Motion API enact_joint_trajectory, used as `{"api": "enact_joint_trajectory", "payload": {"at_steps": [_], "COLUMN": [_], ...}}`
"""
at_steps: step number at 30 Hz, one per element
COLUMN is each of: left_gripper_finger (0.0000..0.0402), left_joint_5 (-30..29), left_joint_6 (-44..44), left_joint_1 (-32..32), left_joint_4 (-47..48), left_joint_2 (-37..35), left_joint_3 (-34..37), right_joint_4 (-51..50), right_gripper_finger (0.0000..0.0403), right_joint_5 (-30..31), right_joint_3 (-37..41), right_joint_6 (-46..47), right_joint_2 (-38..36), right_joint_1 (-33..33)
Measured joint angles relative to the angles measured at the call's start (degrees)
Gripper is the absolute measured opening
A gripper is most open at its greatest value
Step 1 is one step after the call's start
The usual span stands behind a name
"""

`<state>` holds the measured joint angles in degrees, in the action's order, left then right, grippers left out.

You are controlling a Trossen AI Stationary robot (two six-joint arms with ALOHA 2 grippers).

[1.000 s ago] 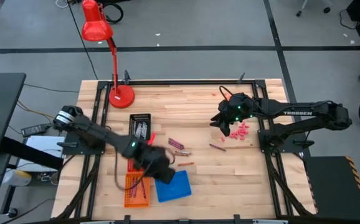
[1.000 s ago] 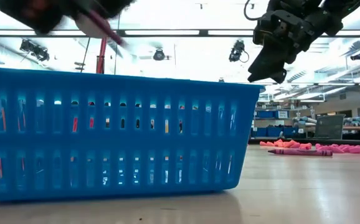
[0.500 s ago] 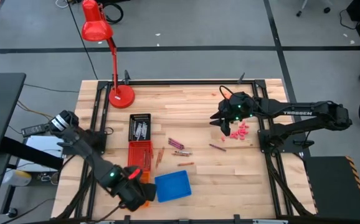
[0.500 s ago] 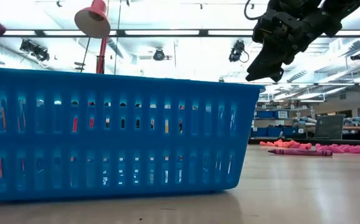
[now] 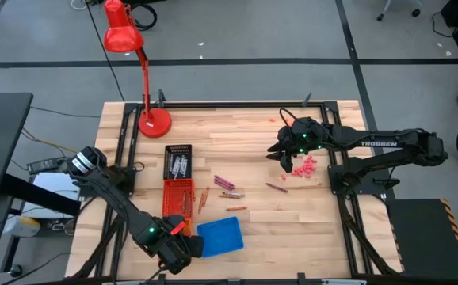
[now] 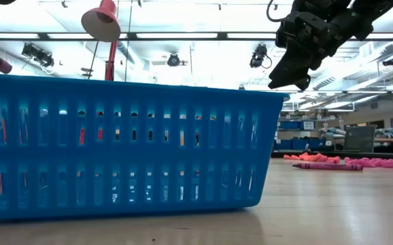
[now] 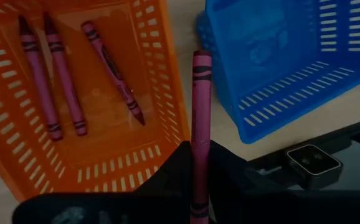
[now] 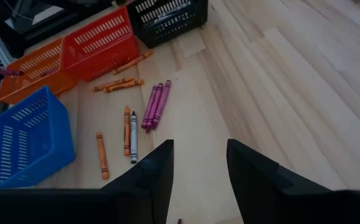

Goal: Sort crayons
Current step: Put the red crayon into the orange bin

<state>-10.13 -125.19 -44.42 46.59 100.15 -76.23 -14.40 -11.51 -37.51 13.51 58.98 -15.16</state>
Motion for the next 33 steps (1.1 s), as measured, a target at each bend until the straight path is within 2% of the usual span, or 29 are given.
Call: {"api": "enact_joint_trajectory", "payload": {"at_steps": [16, 26, 33], "left_gripper_finger": [0.0045, 0.0046, 0.0074], "left_joint_5": [1.2, 2.0, 5.7], "left_joint_6": [1.7, 1.9, 2.2], "left_joint_1": [1.9, 0.9, 0.8], "left_joint_4": [5.9, 2.2, 2.7], "left_joint_2": [1.5, 3.1, 6.1], "left_joint_3": [0.0, 3.7, 3.7], "right_joint_4": [1.9, 2.2, 2.3], "right_gripper_finger": [0.0151, 0.0151, 0.0151], "right_joint_5": [-0.1, -0.2, -0.2], "right_joint_3": [0.0, 0.0, 0.0], "right_joint_6": [-0.1, 0.4, 0.4], "right_joint_2": [0.0, 0.0, 0.0], "right_joint_1": [0.0, 0.0, 0.0]}}
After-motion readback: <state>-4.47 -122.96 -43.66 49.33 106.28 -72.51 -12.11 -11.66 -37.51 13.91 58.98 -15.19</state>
